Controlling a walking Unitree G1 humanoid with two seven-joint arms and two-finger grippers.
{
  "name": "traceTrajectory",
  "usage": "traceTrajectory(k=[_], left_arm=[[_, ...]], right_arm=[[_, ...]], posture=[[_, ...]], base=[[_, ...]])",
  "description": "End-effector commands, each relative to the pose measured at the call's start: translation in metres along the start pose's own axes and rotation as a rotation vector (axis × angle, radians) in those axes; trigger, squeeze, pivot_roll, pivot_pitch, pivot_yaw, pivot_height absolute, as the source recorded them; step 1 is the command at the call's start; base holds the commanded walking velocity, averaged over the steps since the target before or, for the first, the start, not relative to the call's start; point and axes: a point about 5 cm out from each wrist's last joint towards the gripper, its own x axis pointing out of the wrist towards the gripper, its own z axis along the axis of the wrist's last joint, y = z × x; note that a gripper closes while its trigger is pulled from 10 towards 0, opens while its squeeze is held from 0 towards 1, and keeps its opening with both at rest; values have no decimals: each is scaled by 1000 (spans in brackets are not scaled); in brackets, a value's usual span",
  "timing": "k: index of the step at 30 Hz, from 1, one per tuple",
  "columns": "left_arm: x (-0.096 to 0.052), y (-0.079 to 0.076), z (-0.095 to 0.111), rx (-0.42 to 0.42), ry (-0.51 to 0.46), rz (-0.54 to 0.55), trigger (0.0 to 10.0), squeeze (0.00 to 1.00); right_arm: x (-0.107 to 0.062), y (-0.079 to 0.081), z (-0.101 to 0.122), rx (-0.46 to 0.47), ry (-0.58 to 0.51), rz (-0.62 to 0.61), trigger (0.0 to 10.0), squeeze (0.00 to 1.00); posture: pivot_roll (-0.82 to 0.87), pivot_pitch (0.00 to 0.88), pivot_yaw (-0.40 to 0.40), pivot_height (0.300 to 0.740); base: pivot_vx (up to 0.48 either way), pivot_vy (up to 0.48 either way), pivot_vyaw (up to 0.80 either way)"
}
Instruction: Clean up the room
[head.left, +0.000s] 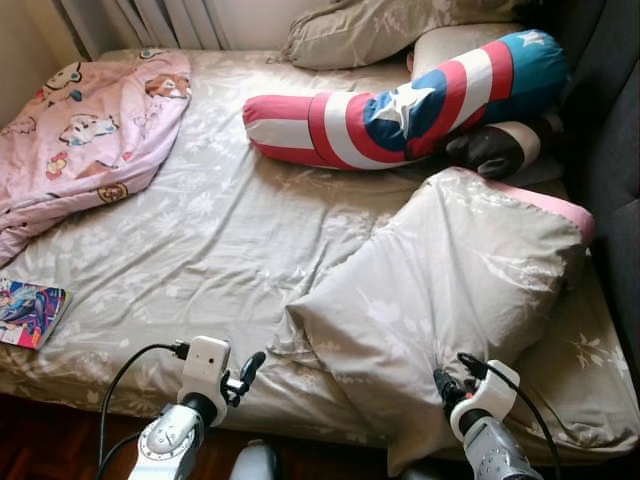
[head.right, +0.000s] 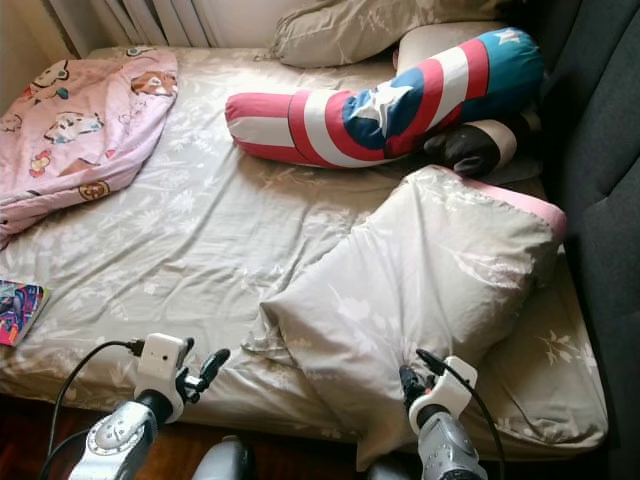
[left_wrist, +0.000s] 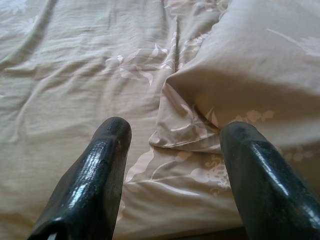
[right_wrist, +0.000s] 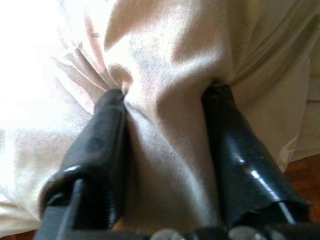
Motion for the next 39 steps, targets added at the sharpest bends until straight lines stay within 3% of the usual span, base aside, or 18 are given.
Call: traceTrajectory(k=[1, 15, 20, 22, 23, 24, 27, 30, 35, 36, 39], left_arm=[[0, 1, -4, 4, 13, 14, 10000, 0], [13, 8, 0, 12, -4, 26, 10000, 0], [17, 12, 2, 13, -9, 34, 10000, 0], [18, 12, 2, 13, -10, 35, 10000, 0], [19, 12, 2, 13, -13, 36, 10000, 0], [19, 12, 2, 13, -13, 36, 10000, 0], [19, 13, 2, 11, -13, 38, 10000, 0], [20, 13, 1, 10, -13, 38, 10000, 0], [21, 12, 0, 8, -12, 36, 10000, 0], [21, 12, 0, 8, -12, 36, 10000, 0], [21, 12, -1, 8, -11, 33, 10000, 0]], right_arm=[[-4, 6, -31, -7, 133, 16, 0, 0], [-2, 2, -23, -11, 113, -15, 0, 0], [-4, -18, -6, -27, 52, -119, 0, 0], [-4, -26, 5, -62, 17, -159, 0, 0], [-6, -37, 22, -68, -47, -226, 0, 0], [-6, -37, 22, -68, -47, -226, 0, 0], [-14, -62, 71, -105, -203, -356, 0, 0], [-18, -70, 85, -99, -244, -393, 0, 0], [-43, -104, 139, -127, -380, -564, 0, 0], [-43, -104, 139, -127, -380, -564, 0, 0], [-63, -125, 169, -123, -450, -680, 0, 0]], posture=[[97, 107, 35, 662], [62, 31, 36, 662], [53, 19, 36, 662], [51, 21, 36, 662], [50, 22, 36, 662], [50, 22, 36, 662], [32, 29, 38, 662], [23, 32, 39, 662], [9, 38, 42, 662], [9, 38, 42, 662], [1, 42, 46, 662]], base=[[0, 0, 0], [0, 0, 0], [0, 0, 0], [0, 0, 0], [0, 0, 0], [0, 0, 0], [0, 0, 0], [0, 0, 0], [0, 0, 0], [0, 0, 0], [0, 0, 0]])
